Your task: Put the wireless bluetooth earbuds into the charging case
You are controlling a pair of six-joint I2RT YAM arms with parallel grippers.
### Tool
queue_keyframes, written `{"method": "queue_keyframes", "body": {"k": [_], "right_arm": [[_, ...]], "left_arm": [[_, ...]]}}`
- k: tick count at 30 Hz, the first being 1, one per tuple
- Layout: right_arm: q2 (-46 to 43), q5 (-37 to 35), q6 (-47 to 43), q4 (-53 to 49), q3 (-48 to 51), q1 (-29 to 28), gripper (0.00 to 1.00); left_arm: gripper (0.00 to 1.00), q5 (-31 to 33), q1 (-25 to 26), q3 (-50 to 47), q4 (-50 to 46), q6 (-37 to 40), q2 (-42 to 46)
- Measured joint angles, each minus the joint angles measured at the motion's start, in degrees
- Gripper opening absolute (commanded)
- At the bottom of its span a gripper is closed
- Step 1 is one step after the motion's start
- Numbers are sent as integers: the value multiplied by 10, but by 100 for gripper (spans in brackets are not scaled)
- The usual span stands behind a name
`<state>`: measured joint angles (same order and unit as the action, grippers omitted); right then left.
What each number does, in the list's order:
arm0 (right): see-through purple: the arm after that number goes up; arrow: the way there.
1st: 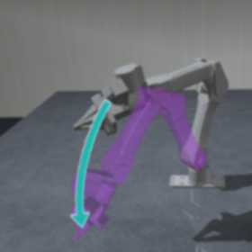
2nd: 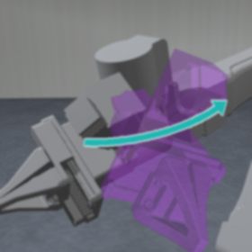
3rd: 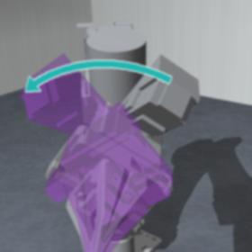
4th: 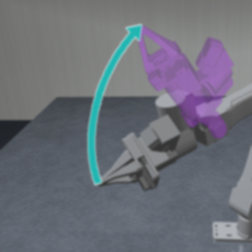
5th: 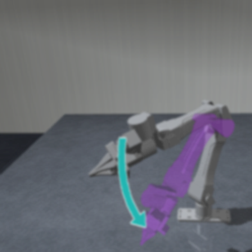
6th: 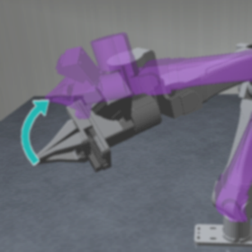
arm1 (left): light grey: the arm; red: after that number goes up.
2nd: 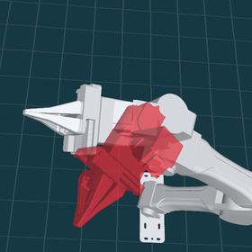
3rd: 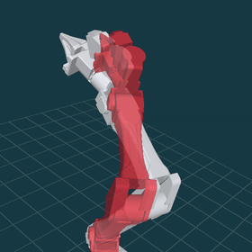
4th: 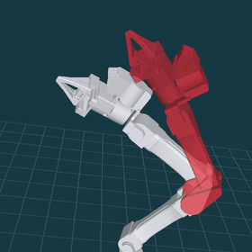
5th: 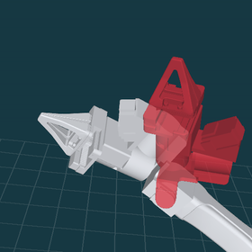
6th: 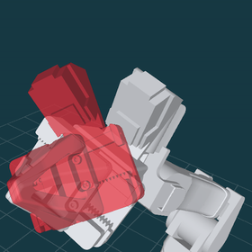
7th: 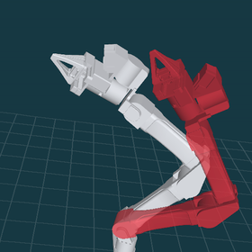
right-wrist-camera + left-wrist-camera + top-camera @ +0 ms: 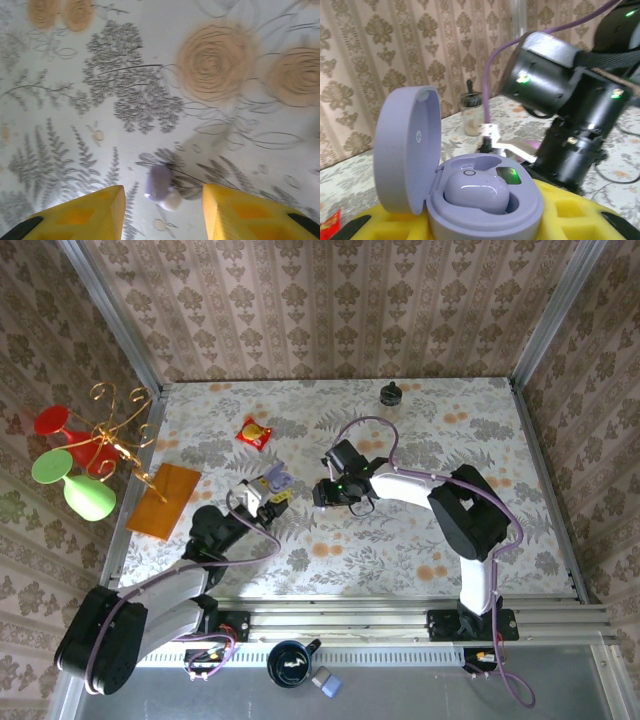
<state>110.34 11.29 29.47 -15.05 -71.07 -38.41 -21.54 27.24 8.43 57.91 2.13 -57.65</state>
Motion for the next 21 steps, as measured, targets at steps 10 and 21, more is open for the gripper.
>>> {"method": "queue_keyframes", "body": {"k": [10,21], "right_arm": [[19,-252,-33,-146,-122,-109,48],[153,-449,-34,-288,-268,-180,46]], "left_arm": [[23,23,-122,0,-28,-41,4],[23,23,-181,0,-42,-69,21]]}}
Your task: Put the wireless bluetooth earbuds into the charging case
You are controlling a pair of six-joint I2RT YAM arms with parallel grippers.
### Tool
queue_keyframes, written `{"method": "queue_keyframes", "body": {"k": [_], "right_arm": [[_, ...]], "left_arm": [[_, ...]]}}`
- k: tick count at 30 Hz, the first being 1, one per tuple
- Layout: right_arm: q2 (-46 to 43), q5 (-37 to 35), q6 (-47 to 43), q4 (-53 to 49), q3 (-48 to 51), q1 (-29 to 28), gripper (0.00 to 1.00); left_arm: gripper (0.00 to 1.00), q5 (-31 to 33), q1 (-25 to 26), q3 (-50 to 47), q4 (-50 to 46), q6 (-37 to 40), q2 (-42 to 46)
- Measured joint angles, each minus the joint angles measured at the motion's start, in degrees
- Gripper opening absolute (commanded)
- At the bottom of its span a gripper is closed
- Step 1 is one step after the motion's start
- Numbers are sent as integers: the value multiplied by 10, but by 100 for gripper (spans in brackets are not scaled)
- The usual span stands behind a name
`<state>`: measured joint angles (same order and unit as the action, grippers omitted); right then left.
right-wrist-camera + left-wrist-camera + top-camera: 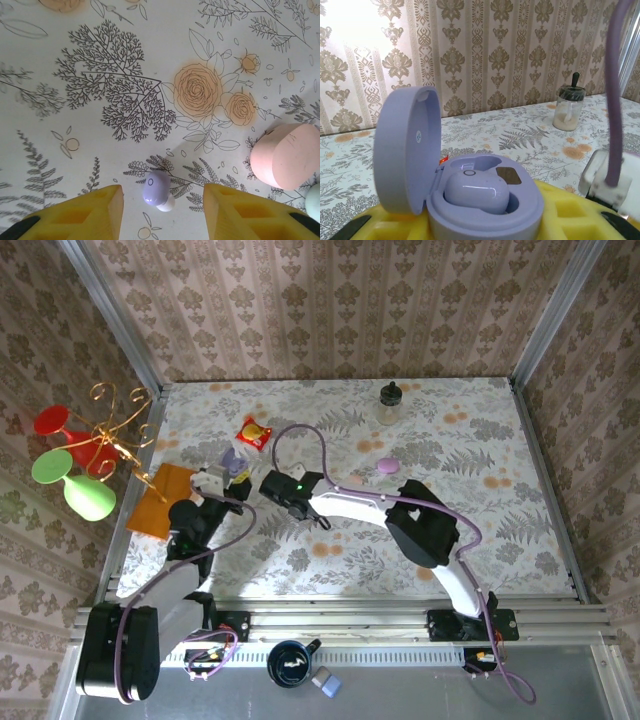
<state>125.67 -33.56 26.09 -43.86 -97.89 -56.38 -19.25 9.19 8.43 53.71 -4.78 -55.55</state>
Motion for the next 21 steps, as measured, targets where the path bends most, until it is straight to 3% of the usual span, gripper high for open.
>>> {"method": "queue_keyframes", "body": {"k": [10,21], "right_arm": [[67,-47,0,-61,-71,-6,42],[87,-51,0,-88,-87,-7,36]], "left_arm": [[24,-16,-3,0,-9,0,3],[24,-20,-3,0,-9,0,3]]}}
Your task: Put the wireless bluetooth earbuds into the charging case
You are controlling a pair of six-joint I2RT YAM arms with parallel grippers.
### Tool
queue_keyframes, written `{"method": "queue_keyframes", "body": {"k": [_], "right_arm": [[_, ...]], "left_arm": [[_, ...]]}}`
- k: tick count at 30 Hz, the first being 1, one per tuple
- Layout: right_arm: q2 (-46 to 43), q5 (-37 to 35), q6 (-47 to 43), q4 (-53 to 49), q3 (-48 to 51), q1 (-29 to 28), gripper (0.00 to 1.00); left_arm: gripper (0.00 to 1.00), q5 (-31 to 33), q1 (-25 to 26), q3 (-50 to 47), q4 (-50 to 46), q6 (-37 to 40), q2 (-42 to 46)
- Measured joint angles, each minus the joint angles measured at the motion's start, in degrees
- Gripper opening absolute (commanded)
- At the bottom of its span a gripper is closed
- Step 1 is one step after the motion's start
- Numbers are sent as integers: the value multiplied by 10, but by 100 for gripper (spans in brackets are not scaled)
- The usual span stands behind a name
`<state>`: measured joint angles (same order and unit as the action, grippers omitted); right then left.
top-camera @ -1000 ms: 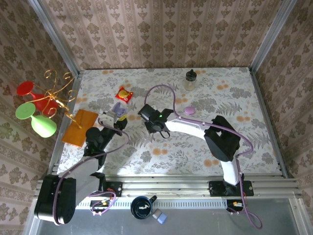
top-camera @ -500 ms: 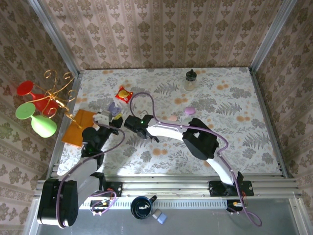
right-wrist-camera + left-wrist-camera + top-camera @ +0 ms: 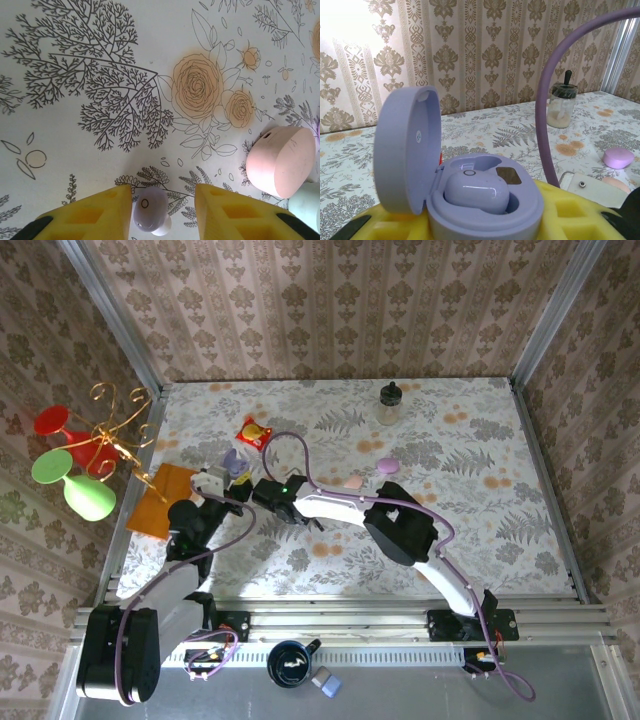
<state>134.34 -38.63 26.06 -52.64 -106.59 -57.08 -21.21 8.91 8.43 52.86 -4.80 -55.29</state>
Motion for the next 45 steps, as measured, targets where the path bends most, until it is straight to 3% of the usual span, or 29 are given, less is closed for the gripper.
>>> {"method": "queue_keyframes", "body": {"k": [32,38,45], "right_arm": [[15,4,11,-38,-14,0,21],[-50,30,-5,26,71,5,21],[-223,89,-46,151,215,34,22]], "left_arm": [[24,-2,0,0,0,0,0],[25,-40,0,-1,17,7,-11],[25,-113,7,-1,72,21,-69]]}}
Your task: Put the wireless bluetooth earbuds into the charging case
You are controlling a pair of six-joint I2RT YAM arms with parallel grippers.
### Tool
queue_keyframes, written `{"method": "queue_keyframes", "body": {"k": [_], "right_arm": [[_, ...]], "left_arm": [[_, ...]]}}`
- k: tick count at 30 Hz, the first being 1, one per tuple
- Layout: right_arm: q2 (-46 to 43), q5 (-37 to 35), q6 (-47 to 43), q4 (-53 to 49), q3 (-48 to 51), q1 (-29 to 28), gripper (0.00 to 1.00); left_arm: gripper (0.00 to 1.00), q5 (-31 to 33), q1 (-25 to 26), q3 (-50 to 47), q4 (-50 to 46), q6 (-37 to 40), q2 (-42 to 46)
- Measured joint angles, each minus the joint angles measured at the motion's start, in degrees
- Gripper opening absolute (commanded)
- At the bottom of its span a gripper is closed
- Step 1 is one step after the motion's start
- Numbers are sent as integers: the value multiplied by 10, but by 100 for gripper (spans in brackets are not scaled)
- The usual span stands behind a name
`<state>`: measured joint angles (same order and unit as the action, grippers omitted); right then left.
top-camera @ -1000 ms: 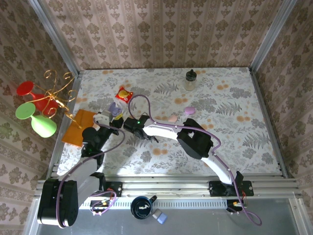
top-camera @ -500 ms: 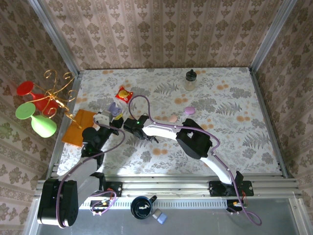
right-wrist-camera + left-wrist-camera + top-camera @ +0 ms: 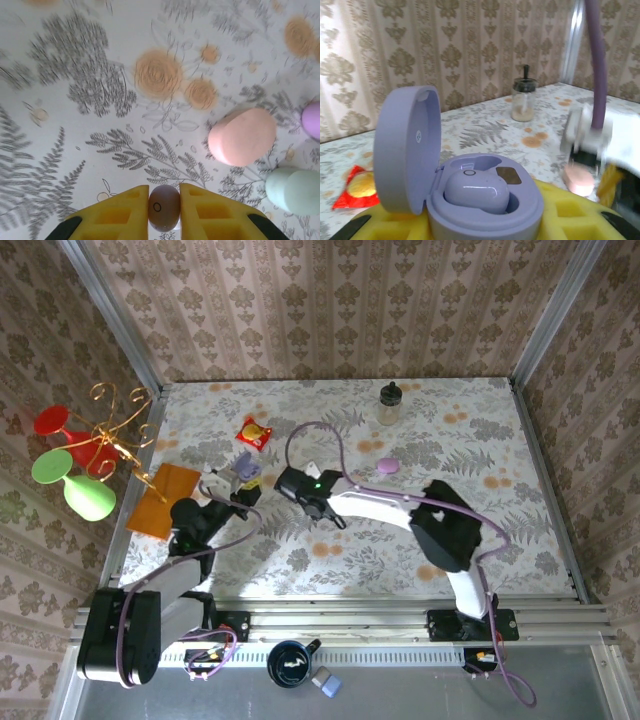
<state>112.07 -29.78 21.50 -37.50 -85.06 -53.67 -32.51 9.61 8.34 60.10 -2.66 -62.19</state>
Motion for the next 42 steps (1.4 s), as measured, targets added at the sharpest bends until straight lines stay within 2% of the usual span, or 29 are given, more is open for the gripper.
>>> {"method": "queue_keyframes", "body": {"k": [5,8,14,20,25,32,42], "right_arm": [[-121,71,-17,85,85,33,22],[-185,137,-16,132,139,62,22],[-273,280,-8,194,222,123,22],[-335,386,-18,219,257,141,22],[-364,460,-30,250,259,141,22],[-361,557,-37,288,260,141,22],[-328,616,-45,297,258,138,22]], "left_arm": [[25,-58,21,1,46,6,-54],[25,-89,36,6,67,12,-77],[24,-137,73,30,82,32,-108],[23,-186,100,55,90,38,-139],[23,-225,120,73,94,38,-160],[23,-282,133,89,99,33,-177],[23,-310,139,98,102,22,-177]]}}
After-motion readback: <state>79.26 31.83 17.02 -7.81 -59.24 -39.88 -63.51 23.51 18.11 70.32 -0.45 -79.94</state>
